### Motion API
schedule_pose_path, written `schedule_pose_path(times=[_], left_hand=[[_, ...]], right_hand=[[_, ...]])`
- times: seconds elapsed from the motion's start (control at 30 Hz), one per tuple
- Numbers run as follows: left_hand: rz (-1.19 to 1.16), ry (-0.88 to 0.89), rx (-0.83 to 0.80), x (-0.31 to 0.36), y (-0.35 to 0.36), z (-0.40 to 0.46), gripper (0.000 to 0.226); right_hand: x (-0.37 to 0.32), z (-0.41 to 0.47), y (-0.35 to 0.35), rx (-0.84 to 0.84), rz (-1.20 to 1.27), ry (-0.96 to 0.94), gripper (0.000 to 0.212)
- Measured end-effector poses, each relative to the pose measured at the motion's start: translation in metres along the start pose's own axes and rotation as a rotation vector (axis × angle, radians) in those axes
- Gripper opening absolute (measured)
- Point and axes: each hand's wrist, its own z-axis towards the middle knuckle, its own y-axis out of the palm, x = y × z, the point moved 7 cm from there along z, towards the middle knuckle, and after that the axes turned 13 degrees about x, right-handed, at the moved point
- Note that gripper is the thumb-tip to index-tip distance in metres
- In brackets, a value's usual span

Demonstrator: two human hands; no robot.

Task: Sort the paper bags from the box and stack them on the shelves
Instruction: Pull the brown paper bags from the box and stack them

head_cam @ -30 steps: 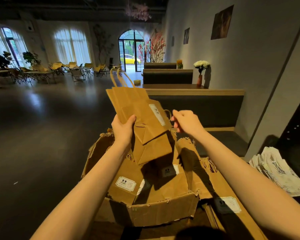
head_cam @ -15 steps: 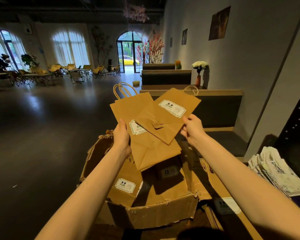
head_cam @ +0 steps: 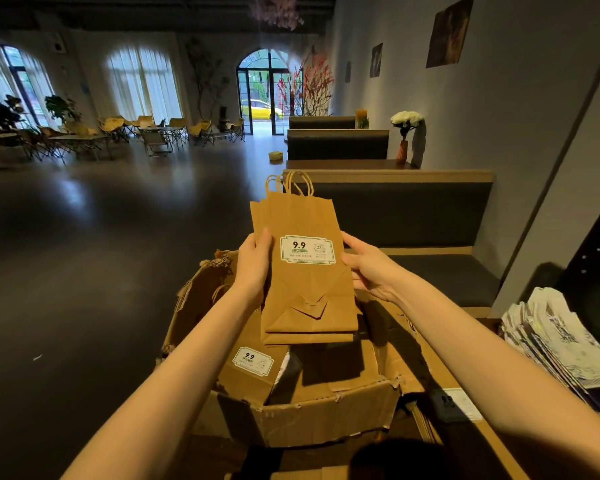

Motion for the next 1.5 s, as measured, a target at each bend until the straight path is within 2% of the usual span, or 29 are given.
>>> schedule_pose_path(times=[0.13,0.2,0.3,0.33,0.4,0.5,0.57,0.6,0.67,0.77,0.87,0.93,1.07,1.13,1.2,1.3,1.43,1.5], left_hand=[[0.002,0.175,-0.091,0.009,0.005,-0.007,0.036],[0.011,0.239,-0.129,0.014,0.009,-0.011,0.037],[-0.024,0.239,-0.213,0.019,0.015,-0.013,0.022],[-0.028,0.198,-0.232,0.02,0.016,-0.015,0.019],[-0.008,0.031,-0.233,0.012,0.015,-0.017,0.037],[-0.059,-0.366,-0.238,-0.02,0.013,-0.022,0.053],[-0.268,-0.662,-0.212,-0.037,0.013,-0.029,0.047],[-0.392,-0.752,-0.182,-0.039,0.015,-0.031,0.04],[-0.53,-0.792,-0.118,-0.04,0.017,-0.031,0.025],[-0.524,-0.728,-0.072,-0.041,0.017,-0.032,0.007],[-0.501,-0.733,-0.065,-0.046,0.019,-0.034,0.011],[-0.441,-0.674,-0.118,-0.045,0.021,-0.033,0.015],[-0.102,-0.262,-0.256,-0.027,0.017,-0.014,0.045],[0.03,-0.071,-0.278,-0.015,0.015,-0.004,0.042],[0.072,0.055,-0.298,-0.008,0.016,0.003,0.027],[0.044,0.13,-0.321,-0.012,0.018,0.008,0.02],[0.066,0.193,-0.192,-0.029,0.003,0.016,0.019],[0.082,0.177,-0.12,-0.045,-0.007,0.022,0.018]], right_hand=[[0.007,0.004,0.006,-0.027,0.236,0.075,0.038],[0.007,0.008,0.01,0.004,0.118,-0.022,0.037],[-0.002,0.012,0.004,0.189,0.045,-0.245,0.034],[-0.007,0.011,0.001,0.232,0.068,-0.305,0.033],[-0.016,0.01,-0.005,0.308,0.105,-0.392,0.033],[-0.031,0.01,-0.013,0.387,0.175,-0.477,0.033],[-0.037,0.01,-0.013,0.39,0.205,-0.506,0.032],[-0.037,0.01,-0.012,0.38,0.226,-0.508,0.031],[-0.033,0.01,-0.008,0.358,0.275,-0.504,0.031],[-0.024,0.008,-0.003,0.355,0.248,-0.533,0.036],[-0.022,0.011,-0.006,0.363,0.188,-0.55,0.04],[-0.024,0.017,-0.012,0.368,0.173,-0.535,0.04],[-0.028,0.028,-0.02,0.345,0.166,-0.454,0.036],[-0.025,0.031,-0.019,0.307,0.153,-0.417,0.037],[-0.017,0.033,-0.012,0.254,0.11,-0.405,0.037],[-0.003,0.035,0.0,0.166,0.012,-0.413,0.036],[0.014,0.047,0.001,0.046,-0.154,-0.349,0.029],[0.024,0.056,-0.011,0.094,-0.288,-0.366,0.03]])
